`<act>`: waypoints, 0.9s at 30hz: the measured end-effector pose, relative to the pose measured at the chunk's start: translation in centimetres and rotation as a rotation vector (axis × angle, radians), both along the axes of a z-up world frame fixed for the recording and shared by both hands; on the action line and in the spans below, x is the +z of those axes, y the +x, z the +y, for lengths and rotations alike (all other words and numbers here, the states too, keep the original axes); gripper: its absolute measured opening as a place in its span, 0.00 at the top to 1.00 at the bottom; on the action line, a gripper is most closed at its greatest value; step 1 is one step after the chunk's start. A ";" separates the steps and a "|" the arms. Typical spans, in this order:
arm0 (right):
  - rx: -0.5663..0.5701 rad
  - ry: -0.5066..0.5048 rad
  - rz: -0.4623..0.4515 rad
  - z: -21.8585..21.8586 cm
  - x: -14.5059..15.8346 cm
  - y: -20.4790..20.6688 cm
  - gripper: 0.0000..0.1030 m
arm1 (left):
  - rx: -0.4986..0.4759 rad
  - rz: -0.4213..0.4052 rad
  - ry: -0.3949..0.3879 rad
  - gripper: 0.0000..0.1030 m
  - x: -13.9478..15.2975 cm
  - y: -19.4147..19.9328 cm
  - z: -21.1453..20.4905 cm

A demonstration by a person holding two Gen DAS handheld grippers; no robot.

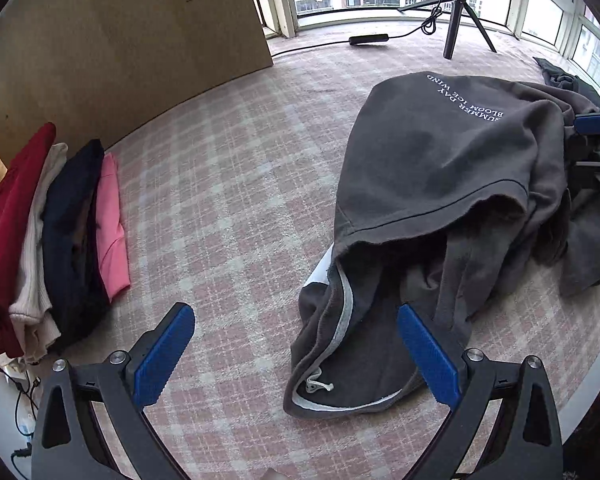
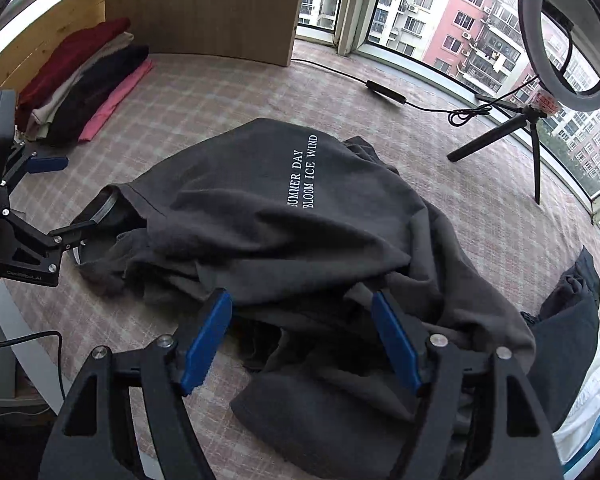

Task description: Fold clothes

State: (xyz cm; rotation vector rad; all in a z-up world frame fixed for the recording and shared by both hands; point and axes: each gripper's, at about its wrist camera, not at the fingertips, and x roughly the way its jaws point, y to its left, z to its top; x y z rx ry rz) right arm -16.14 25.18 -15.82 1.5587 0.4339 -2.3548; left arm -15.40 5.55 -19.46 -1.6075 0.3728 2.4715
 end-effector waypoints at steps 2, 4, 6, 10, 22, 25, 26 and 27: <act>0.012 -0.035 -0.049 -0.6 -1.3 -1.2 0.48 | 0.017 -0.033 0.043 0.48 -0.3 -0.6 -0.3; 0.018 -0.089 -0.069 -0.8 -1.1 -2.1 0.96 | 0.033 -0.065 0.085 0.95 -0.7 -1.2 -0.5; 0.012 -0.189 -0.018 0.3 2.2 -2.0 0.97 | 0.055 -0.068 0.131 0.97 -0.2 -1.6 -1.1; -0.007 -0.307 0.134 3.0 10.0 -1.9 0.97 | 0.095 0.082 0.138 0.96 4.7 -1.8 -3.6; -0.239 0.004 0.106 6.3 6.4 -9.9 0.69 | 0.068 0.217 -0.009 0.41 8.0 -4.1 -2.3; -0.094 -0.206 0.002 2.9 5.6 -5.7 0.56 | 0.080 0.208 0.031 0.40 7.7 -2.1 -3.3; -0.048 -0.250 -0.028 1.5 5.2 -4.6 0.49 | 0.084 0.205 0.044 0.40 7.5 -1.5 -3.7; -0.011 -0.253 -0.047 -0.2 4.4 -3.9 0.47 | 0.088 0.203 0.057 0.39 7.4 -0.8 -4.0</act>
